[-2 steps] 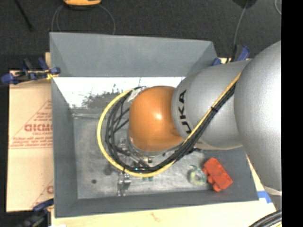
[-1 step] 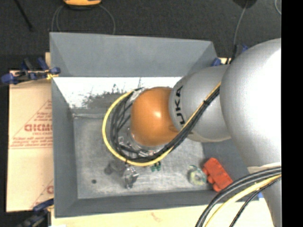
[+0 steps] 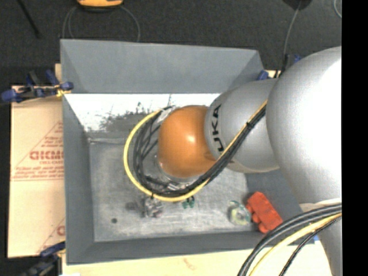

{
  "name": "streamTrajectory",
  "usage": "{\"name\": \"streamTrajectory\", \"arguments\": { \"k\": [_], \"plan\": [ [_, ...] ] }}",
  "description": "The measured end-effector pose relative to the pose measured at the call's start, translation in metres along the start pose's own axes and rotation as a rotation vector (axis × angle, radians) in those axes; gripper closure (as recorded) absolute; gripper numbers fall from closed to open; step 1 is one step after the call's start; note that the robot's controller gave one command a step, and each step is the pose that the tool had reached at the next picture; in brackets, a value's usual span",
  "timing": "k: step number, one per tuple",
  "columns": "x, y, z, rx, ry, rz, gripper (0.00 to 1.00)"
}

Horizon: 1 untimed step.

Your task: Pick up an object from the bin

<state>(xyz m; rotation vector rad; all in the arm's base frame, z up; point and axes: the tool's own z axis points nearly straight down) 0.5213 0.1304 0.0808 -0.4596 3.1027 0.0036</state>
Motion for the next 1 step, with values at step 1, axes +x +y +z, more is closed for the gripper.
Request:
{"name": "streamTrajectory", "arguments": {
  "k": [1],
  "plan": [
    [-0.0041, 0.0014, -0.1441, 0.003, -0.006, -0.014, 1.00]
  ]
}}
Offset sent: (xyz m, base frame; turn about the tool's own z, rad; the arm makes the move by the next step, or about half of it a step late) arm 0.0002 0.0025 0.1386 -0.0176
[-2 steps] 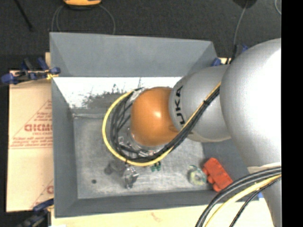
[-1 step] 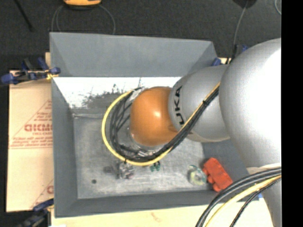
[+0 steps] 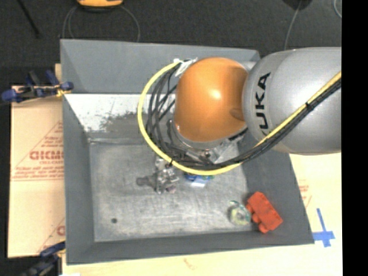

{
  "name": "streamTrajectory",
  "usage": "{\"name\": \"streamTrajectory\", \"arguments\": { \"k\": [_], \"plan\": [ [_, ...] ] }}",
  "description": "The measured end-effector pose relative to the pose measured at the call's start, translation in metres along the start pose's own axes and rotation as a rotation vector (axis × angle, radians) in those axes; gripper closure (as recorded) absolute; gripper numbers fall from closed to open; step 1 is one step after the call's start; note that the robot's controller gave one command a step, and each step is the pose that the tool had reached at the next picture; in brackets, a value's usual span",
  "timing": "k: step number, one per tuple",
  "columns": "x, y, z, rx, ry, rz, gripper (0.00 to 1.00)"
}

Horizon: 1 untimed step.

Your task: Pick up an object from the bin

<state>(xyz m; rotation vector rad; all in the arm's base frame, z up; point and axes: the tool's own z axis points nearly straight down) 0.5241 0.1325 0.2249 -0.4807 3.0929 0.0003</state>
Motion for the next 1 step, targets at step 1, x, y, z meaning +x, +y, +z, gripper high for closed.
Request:
{"name": "streamTrajectory", "arguments": {
  "k": [1],
  "plan": [
    [-0.0396, 0.0019, -0.0362, -0.001, 0.003, -0.206, 1.00]
  ]
}}
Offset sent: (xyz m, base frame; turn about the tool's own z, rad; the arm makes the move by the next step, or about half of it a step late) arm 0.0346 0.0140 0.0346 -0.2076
